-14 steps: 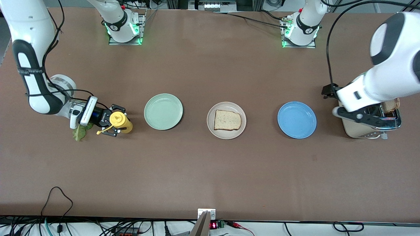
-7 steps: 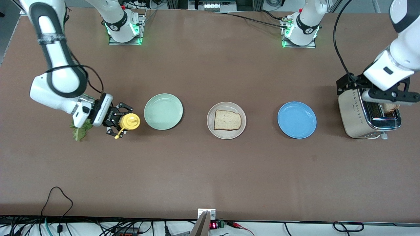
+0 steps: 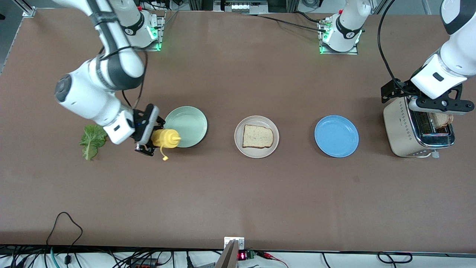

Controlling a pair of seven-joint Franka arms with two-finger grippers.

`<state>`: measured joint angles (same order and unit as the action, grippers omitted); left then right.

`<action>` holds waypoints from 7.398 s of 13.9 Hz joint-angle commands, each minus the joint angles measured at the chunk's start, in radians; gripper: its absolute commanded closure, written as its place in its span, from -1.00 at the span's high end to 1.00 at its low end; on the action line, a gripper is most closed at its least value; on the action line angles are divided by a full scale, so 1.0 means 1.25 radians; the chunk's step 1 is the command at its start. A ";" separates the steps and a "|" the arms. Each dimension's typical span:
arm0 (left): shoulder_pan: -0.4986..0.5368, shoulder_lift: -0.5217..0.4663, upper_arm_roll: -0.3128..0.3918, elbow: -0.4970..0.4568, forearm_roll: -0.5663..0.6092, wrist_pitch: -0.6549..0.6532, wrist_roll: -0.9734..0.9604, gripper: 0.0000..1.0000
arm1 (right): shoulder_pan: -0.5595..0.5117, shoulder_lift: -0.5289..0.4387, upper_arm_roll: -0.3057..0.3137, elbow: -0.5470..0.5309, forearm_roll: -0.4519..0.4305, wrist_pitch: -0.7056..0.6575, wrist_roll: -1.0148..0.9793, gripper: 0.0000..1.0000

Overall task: Make sandwich in beige plate with both arms
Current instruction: 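Carry the yellow bottle over the bread and squeeze sauce onto it, then return the yellow bottle beside the lettuce and release it, then lower the right gripper onto the lettuce leaf and grasp it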

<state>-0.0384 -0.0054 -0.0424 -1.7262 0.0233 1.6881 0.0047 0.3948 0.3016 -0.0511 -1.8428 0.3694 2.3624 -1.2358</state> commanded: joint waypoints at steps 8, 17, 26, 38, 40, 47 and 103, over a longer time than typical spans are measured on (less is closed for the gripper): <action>0.004 -0.007 0.003 0.000 -0.010 -0.021 0.029 1.00 | 0.236 0.103 -0.009 0.085 -0.473 -0.007 0.405 -0.21; 0.005 -0.007 0.003 0.000 -0.010 -0.021 0.028 1.00 | 0.354 0.298 -0.012 0.257 -0.703 -0.150 0.566 -0.21; 0.006 -0.005 0.003 0.000 -0.010 -0.021 0.029 1.00 | 0.353 0.327 -0.011 0.275 -0.737 -0.150 0.611 -0.15; 0.006 -0.005 0.004 0.000 -0.010 -0.021 0.029 1.00 | 0.186 0.131 -0.003 0.256 -0.402 -0.199 0.289 -0.15; 0.006 -0.005 0.004 0.000 -0.010 -0.021 0.029 1.00 | 0.127 0.082 -0.005 0.231 -0.283 -0.215 0.166 -0.15; 0.006 -0.005 0.004 0.000 -0.010 -0.021 0.028 1.00 | -0.073 -0.045 -0.006 0.085 0.140 -0.239 -0.218 -0.15; 0.005 0.001 0.004 0.007 -0.011 -0.029 0.028 1.00 | -0.478 -0.009 -0.079 -0.073 -0.003 -0.328 0.058 1.00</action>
<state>-0.0328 -0.0051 -0.0407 -1.7262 0.0230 1.6641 0.0191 -0.2333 0.2943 -0.1425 -1.9472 0.4458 1.9292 -1.3068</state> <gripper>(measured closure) 0.000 0.000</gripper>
